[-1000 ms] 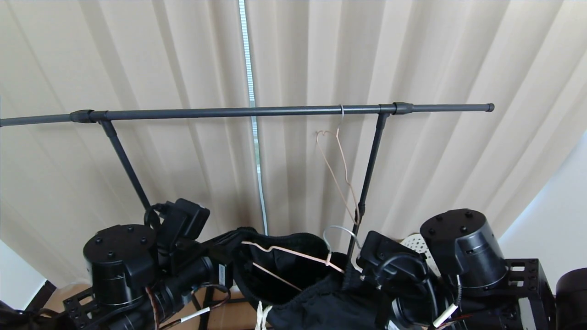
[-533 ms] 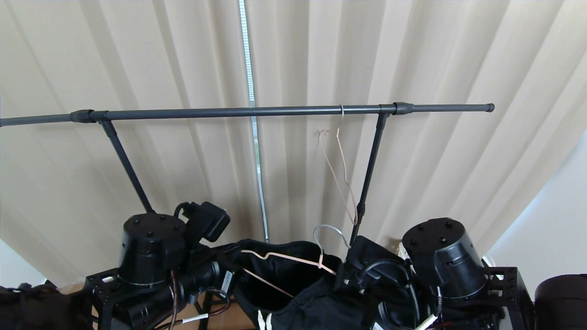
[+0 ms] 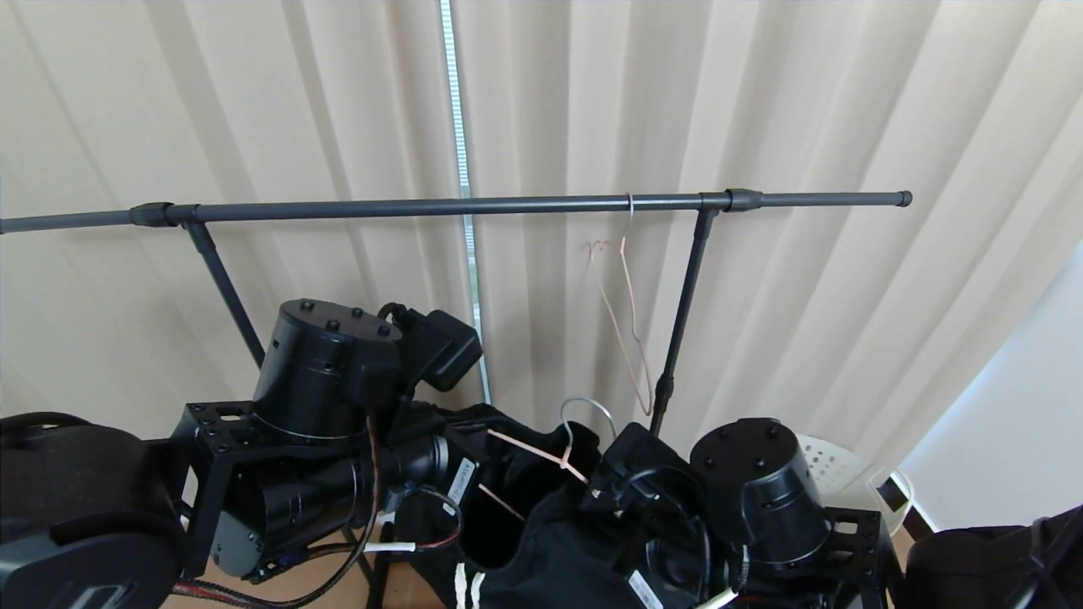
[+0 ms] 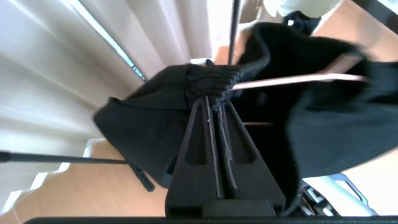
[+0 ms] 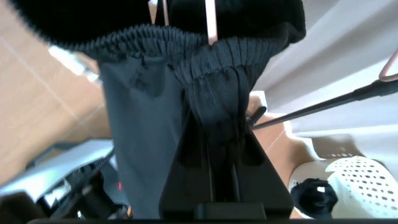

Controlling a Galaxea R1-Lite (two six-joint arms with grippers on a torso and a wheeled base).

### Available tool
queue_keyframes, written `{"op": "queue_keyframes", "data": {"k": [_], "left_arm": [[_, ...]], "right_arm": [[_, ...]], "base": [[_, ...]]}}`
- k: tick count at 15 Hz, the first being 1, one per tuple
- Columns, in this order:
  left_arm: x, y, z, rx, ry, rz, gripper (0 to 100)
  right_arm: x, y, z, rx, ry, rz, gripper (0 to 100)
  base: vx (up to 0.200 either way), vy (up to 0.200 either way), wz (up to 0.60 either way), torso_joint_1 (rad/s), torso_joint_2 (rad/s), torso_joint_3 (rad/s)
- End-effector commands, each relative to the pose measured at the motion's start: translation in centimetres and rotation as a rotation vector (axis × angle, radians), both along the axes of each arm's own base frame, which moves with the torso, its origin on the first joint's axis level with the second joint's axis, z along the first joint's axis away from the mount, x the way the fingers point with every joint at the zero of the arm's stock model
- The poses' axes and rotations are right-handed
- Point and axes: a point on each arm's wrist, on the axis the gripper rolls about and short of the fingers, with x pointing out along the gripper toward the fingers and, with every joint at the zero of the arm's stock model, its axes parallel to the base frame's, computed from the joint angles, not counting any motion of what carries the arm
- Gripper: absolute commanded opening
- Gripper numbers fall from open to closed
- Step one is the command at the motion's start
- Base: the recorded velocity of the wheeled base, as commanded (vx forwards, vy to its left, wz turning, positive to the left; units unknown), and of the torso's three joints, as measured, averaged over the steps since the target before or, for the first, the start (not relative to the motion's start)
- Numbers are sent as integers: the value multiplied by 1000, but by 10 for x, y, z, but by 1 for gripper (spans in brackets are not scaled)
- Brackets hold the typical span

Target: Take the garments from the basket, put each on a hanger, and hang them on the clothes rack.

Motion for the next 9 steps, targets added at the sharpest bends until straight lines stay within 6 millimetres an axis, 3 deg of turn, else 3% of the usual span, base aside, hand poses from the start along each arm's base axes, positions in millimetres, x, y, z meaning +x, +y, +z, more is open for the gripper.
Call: {"op": "queue_keyframes", "data": {"k": [1, 5, 9], "left_arm": [[-3, -6, 7, -15, -15, -21, 0], [-15, -10, 2, -27, 16, -44, 0], [-17, -3, -12, 9, 55, -29, 0]], "right_arm": [[2, 10, -13, 0, 12, -7, 0], [4, 14, -9, 73, -1, -28, 0], [2, 10, 9, 140, -40, -28, 0]], "base": [[0, 0, 0, 0, 0, 0], [0, 0, 0, 0, 0, 0], [0, 0, 0, 0, 0, 0]]}}
